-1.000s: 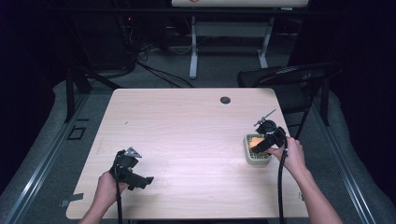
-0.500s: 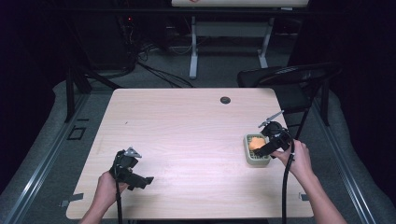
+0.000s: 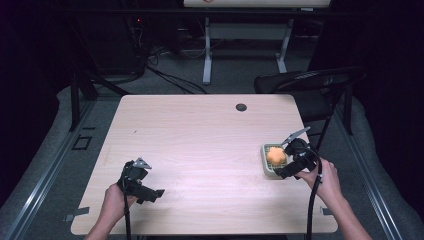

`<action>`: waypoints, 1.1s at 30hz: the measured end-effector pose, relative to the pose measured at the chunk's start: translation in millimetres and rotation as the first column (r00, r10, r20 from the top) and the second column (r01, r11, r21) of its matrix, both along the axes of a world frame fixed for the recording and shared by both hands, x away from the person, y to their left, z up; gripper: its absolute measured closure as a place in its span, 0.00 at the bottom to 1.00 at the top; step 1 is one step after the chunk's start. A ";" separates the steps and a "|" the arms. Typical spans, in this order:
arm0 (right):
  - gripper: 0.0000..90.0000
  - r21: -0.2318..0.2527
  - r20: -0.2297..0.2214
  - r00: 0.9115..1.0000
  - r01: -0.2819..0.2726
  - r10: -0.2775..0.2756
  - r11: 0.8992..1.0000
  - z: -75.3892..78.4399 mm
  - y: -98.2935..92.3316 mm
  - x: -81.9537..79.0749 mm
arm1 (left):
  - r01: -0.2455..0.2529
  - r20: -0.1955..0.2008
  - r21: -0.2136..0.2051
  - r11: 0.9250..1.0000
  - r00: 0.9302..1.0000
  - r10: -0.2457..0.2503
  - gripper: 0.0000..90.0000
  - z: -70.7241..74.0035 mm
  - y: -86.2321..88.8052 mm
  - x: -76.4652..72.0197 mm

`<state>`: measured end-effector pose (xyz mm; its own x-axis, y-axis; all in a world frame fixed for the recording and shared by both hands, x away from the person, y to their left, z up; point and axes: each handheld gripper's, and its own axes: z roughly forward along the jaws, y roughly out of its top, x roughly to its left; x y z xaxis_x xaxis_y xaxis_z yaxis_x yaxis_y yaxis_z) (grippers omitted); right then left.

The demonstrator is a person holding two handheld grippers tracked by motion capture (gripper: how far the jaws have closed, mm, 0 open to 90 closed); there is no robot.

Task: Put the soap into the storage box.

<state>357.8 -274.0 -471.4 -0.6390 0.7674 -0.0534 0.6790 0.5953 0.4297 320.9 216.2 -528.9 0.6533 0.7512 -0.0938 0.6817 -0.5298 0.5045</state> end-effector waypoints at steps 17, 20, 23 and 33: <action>0.04 0.002 -0.045 0.999 -0.004 0.004 1.000 -21.7 -8.9 -42.6 | 0.010 -0.009 0.000 1.000 1.000 -0.010 0.00 -0.1 -0.6 0.4; 0.04 -0.011 -0.077 0.997 -0.010 0.009 1.000 -33.3 -11.0 -52.3 | 0.013 -0.006 -0.001 1.000 1.000 -0.013 0.00 0.0 -1.4 0.4; 0.04 -0.020 -0.093 0.996 -0.007 0.006 1.000 -39.6 -11.0 -56.0 | 0.014 -0.006 -0.001 1.000 1.000 -0.014 0.00 0.2 -1.8 0.5; 0.04 -0.046 -0.093 0.995 -0.025 0.021 0.999 -45.5 -12.5 -55.5 | 0.014 -0.007 0.001 1.000 1.000 -0.014 0.00 -0.5 -3.3 1.6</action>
